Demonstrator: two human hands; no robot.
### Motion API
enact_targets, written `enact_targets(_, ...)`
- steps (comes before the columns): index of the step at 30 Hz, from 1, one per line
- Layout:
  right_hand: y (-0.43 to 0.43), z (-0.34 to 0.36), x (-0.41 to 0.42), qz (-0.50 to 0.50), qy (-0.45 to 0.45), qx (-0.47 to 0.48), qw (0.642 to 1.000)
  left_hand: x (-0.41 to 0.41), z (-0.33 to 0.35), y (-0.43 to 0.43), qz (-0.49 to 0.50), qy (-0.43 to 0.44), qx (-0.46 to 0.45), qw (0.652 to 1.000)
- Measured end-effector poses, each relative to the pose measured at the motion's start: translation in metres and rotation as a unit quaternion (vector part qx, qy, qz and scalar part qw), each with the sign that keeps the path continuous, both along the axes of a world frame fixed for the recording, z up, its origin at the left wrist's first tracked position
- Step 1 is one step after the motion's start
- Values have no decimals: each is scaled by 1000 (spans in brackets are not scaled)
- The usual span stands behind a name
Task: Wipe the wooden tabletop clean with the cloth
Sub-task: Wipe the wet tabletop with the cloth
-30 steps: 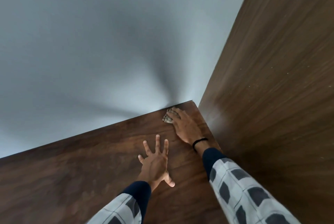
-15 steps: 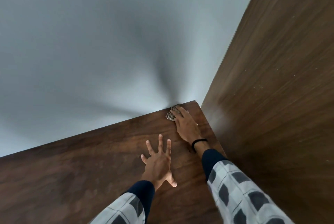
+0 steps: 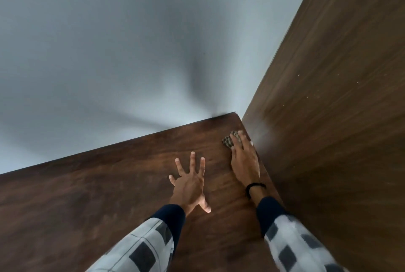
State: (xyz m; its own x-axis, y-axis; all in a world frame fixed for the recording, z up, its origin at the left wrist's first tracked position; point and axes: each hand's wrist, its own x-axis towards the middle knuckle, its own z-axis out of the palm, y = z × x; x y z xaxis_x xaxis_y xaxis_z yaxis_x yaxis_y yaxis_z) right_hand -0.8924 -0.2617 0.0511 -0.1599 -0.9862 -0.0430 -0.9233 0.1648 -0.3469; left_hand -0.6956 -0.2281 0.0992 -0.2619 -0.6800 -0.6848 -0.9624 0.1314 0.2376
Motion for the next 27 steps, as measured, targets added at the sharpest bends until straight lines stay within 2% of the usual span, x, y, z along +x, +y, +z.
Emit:
enact_targets(3, 60, -7, 10, -78, -2, -14, 997, 0, -3, 0, -1, -2, -7, 1000)
enact_targets(6, 75, -11, 14, -96, -27, -12, 995, -1, -3, -2, 4, -9, -2, 1000)
enact_targets(11, -22, 15, -7, -14, -25, 16, 999, -3, 3, -5, 12, -8, 14, 1000)
enact_targets(15, -62, 25, -12, -11, -55, 26, 998, 1, 6, -2, 12, 2, 12, 1000)
enact_targets(19, -11, 12, -12, -13, -10, 17, 1000, 4, 4, 0, 14, 9, 3, 1000)
enact_targets(27, 148, -1, -30, -124, 10, -33, 992, 6, 0, -1, 8, -4, -18, 1000)
